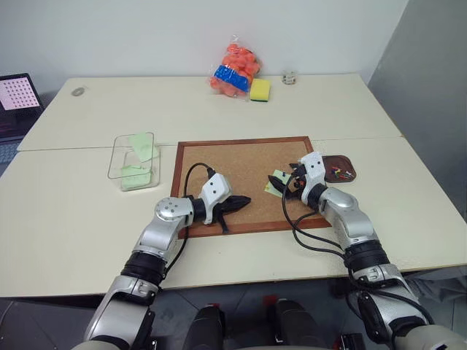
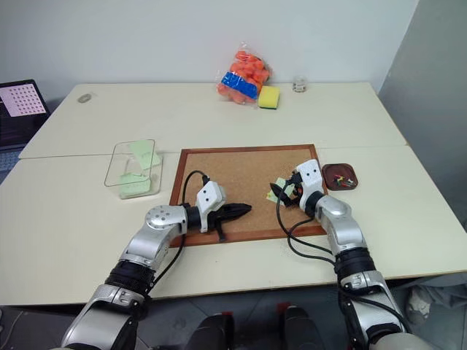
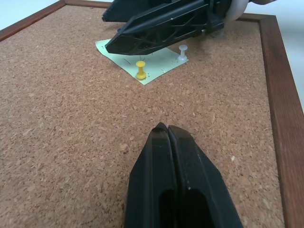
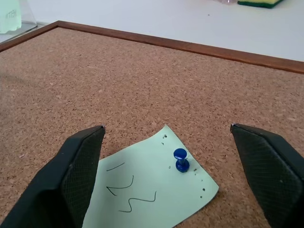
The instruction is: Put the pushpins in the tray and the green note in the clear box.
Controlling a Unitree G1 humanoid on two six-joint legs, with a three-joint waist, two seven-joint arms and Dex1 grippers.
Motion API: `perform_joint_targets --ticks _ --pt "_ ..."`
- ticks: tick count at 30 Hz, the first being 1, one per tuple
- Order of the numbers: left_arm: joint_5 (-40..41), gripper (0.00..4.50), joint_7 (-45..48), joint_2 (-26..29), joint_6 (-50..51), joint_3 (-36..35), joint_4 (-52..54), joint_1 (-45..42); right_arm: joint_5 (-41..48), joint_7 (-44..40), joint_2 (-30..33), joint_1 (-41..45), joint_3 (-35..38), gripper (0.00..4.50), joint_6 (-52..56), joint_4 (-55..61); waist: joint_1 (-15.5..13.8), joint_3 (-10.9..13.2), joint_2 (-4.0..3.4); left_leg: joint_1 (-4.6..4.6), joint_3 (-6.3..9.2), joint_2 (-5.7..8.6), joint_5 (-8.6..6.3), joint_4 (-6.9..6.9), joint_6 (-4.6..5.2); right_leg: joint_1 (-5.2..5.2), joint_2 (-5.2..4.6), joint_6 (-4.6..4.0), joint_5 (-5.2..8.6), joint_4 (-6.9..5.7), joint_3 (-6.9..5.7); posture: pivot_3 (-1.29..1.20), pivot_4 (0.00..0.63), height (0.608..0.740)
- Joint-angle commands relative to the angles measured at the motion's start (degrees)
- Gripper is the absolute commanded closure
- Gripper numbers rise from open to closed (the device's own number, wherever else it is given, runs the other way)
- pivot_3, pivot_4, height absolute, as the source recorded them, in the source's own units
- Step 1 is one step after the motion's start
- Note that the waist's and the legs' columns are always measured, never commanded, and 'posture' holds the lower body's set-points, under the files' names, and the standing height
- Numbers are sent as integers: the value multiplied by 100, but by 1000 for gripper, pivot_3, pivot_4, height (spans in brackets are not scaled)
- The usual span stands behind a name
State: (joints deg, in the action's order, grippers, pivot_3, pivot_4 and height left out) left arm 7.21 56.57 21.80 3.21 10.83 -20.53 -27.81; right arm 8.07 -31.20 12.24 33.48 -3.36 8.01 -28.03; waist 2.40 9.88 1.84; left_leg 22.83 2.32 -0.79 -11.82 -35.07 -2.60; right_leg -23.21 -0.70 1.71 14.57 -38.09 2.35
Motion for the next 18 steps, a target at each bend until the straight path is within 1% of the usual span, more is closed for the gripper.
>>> perform_joint_targets --ticks 1,3,4,8,11,13,15,18 --pt "-144 4500 -14 119 141 91 -11 200 30 -110 -54 150 52 1140 -265 -42 9 0 0 -1 0 -1 0 0 0 0 1 0 0 -1 0 0 150 740" --pt "-143 4500 -23 132 156 90 18 211 24 -141 -72 146 42 1567 -301 -85 20 0 0 0 0 -1 0 0 0 0 1 0 0 0 1 0 150 740" --pt "-142 4500 -27 134 161 92 29 212 18 -152 -78 141 35 1689 -318 -101 29 0 0 -1 0 -1 0 0 0 0 1 -1 0 0 1 0 150 740" --pt "-139 4500 -44 116 191 116 70 205 -11 -160 -103 159 35 2432 -380 -187 41 0 0 -1 1 -1 0 0 0 0 1 -2 -1 -2 0 0 150 740" --pt "-132 4500 -38 111 205 133 93 203 -28 -149 -119 204 38 3148 -416 -254 45 0 0 -1 0 0 0 -1 0 0 0 -2 -1 -2 1 0 150 740" --pt "-131 4500 -22 119 202 144 104 207 -44 -143 -128 236 36 3444 -444 -310 49 0 0 -1 0 0 0 -1 0 0 0 -2 -1 -3 1 0 150 740" --pt "-142 4500 -13 127 191 149 76 188 -64 -144 -142 299 34 3904 -486 -421 53 0 0 -2 0 0 0 -1 0 0 0 -2 -1 -3 1 0 150 740" --pt "-150 4500 -29 123 193 141 40 154 -99 -122 -144 363 33 4455 -521 -548 60 0 -1 -1 0 -1 0 0 0 0 0 -3 -2 -3 1 0 150 740"
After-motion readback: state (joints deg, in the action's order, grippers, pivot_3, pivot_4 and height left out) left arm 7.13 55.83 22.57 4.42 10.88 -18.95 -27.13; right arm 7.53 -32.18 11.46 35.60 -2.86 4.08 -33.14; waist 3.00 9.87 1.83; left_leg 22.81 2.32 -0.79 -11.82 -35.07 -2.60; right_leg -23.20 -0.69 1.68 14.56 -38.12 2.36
